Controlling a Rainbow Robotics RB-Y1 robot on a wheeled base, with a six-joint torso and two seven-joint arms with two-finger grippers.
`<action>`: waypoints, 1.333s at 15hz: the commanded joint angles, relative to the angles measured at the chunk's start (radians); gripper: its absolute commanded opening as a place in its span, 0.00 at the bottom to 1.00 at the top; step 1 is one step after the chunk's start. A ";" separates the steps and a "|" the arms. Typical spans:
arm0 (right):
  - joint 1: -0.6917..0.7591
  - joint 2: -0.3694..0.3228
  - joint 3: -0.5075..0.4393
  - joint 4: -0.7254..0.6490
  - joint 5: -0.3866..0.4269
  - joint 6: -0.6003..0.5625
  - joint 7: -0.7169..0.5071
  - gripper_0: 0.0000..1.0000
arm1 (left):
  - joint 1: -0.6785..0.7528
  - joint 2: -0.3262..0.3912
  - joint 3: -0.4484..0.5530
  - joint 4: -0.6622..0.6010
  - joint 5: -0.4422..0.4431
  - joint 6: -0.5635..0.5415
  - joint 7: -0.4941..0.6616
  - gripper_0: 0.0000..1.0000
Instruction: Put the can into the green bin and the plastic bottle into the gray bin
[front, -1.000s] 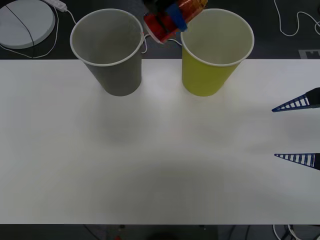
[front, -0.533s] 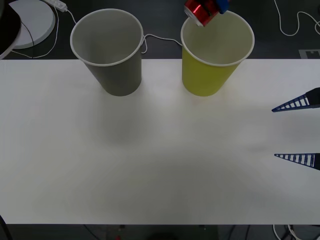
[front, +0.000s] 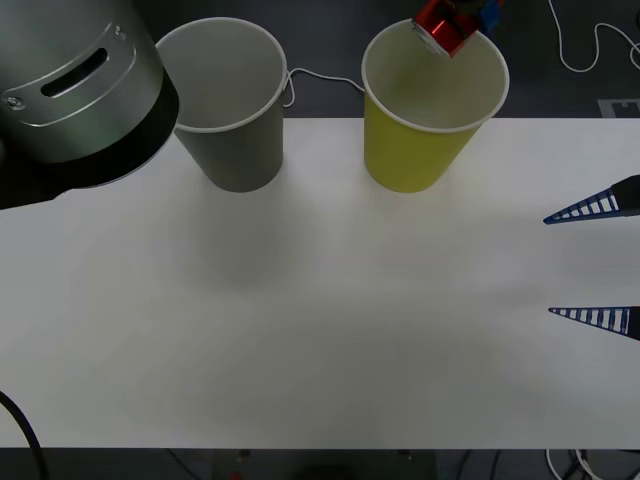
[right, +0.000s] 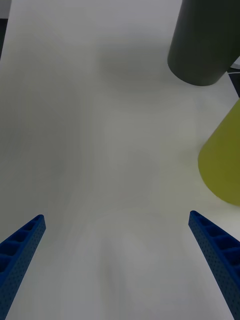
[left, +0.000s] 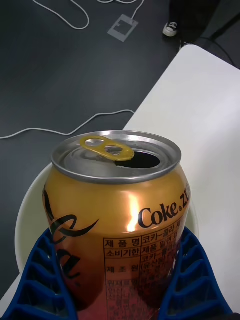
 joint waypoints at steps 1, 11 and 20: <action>0.000 0.000 0.000 0.000 0.000 0.000 0.000 1.00 | 0.000 -0.051 -0.001 0.071 -0.010 0.022 -0.014 0.00; 0.000 0.000 0.000 0.000 0.000 0.000 0.000 1.00 | 0.000 -0.068 -0.001 0.102 -0.002 0.031 -0.044 1.00; 0.000 0.000 0.000 0.000 0.000 0.000 0.000 1.00 | 0.012 0.158 0.011 -0.121 0.124 -0.104 -0.112 1.00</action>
